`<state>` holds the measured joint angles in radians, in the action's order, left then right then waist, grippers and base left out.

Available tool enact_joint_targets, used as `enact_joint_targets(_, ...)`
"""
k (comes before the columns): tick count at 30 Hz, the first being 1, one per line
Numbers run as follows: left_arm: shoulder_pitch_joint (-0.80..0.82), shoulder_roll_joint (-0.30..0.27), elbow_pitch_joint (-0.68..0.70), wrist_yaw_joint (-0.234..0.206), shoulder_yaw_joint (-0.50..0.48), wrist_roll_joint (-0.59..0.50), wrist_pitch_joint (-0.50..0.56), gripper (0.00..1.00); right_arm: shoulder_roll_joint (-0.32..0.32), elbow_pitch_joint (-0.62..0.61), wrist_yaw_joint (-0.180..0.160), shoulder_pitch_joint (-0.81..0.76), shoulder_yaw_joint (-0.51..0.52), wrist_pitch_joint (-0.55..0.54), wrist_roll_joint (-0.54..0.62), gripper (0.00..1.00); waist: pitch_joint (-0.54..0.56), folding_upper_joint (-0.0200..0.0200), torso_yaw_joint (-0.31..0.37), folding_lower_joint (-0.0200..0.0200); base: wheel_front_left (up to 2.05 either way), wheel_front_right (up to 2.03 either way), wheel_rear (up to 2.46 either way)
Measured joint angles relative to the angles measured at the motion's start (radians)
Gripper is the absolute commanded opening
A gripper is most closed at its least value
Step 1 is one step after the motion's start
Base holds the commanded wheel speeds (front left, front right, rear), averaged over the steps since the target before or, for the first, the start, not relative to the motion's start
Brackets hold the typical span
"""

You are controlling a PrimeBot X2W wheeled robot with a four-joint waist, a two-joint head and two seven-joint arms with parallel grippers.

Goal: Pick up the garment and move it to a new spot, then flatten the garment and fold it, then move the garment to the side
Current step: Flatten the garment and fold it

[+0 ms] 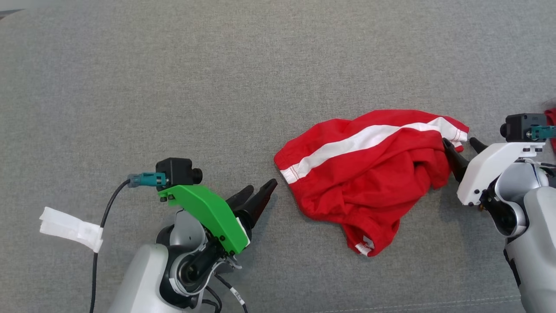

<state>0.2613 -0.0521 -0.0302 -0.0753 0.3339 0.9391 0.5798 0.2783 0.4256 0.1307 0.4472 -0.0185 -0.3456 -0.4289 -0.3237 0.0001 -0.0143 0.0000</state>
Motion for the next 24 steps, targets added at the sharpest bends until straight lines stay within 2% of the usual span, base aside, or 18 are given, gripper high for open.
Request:
enact_joint_targets(8,0.036,0.001,-0.038,-0.013,0.047,0.044,-0.03,1.0,0.025,-0.002,0.0,0.01,-0.062,0.018,-0.02,1.0,-0.002,0.0,0.012,0.0,0.0,0.0,0.0)
enact_joint_targets(10,0.043,0.002,-0.045,-0.013,0.059,0.055,-0.039,1.0,0.031,0.007,0.0,0.014,-0.069,0.023,-0.021,0.83,-0.003,0.0,0.013,0.0,0.0,0.0,0.0)
enact_joint_targets(12,0.05,0.002,-0.058,-0.014,0.069,0.062,-0.049,1.0,0.033,0.021,0.0,0.016,-0.074,0.028,-0.025,0.74,-0.004,0.0,0.014,0.0,0.0,0.0,0.0)
enact_joint_targets(15,0.058,0.002,-0.073,-0.015,0.085,0.074,-0.062,1.0,0.034,0.031,0.0,0.027,-0.084,0.036,-0.027,0.53,-0.007,0.0,0.013,0.0,0.0,0.0,0.0)
enact_joint_targets(18,0.068,0.002,-0.089,-0.017,0.092,0.08,-0.072,1.0,0.04,0.038,0.0,0.033,-0.094,0.046,-0.027,0.4,-0.011,0.0,0.012,0.0,0.0,0.0,0.0)
enact_joint_targets(24,0.084,0.002,-0.112,-0.017,0.1,0.089,-0.089,1.0,0.043,0.049,0.0,0.048,-0.105,0.058,-0.027,0.23,-0.018,0.0,0.011,0.0,0.0,0.0,0.0)
